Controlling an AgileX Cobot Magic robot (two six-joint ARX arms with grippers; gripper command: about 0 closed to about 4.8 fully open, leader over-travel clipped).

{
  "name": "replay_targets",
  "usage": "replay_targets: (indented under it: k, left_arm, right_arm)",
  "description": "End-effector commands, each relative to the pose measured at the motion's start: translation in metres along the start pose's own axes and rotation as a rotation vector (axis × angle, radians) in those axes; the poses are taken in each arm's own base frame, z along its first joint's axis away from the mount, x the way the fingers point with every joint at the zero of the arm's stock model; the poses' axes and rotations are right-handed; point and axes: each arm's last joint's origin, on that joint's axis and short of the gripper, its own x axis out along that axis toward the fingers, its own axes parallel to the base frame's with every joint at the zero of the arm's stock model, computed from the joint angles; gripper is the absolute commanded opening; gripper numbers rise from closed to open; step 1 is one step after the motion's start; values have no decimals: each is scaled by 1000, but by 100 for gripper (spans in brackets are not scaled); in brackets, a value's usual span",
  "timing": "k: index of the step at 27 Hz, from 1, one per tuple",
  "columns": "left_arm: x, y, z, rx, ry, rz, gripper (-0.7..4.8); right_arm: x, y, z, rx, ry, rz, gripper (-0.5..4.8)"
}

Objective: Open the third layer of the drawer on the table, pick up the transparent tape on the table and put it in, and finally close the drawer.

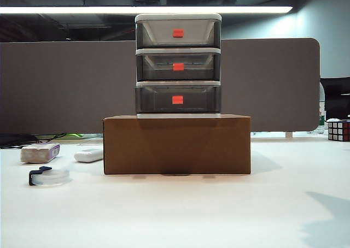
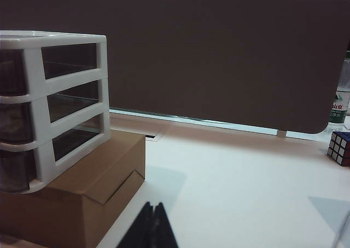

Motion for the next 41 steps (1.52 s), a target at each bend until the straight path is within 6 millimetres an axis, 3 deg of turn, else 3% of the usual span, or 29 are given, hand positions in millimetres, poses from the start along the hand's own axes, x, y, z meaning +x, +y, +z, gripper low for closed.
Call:
replay_targets:
  k: [1,11,13,21,32,34,36,41]
  left_arm:
    - [0,0,3,3,-15,1,-4]
    - [0,0,3,-5,-13,-3,-4]
    - [0,-3,3,-26,-7,-82,-4]
    - [-5,-21,1,-314,139,-610,-3]
    - [-5,-44,-1,-332,141,-602,-4]
    - [-8,-54,-2,-275,120,-576,-2]
    - [-11,-64,-3,-225,101,-542,35]
    - [-13,-81,0,-150,56,-545,36]
  right_arm:
    - [0,0,-1,4,-10,5,-5]
    - [0,0,-1,5,-9,6,-5]
    - [0,1,-1,8,-10,29,-5]
    - [-3,13,-4,248,60,427,-5]
    - [-6,16,-25,438,317,426,-5]
    - [-6,18,-25,440,324,440,-5]
    - [-7,21,-23,435,324,442,-5]
    - [-7,26,-13,411,301,428,-5]
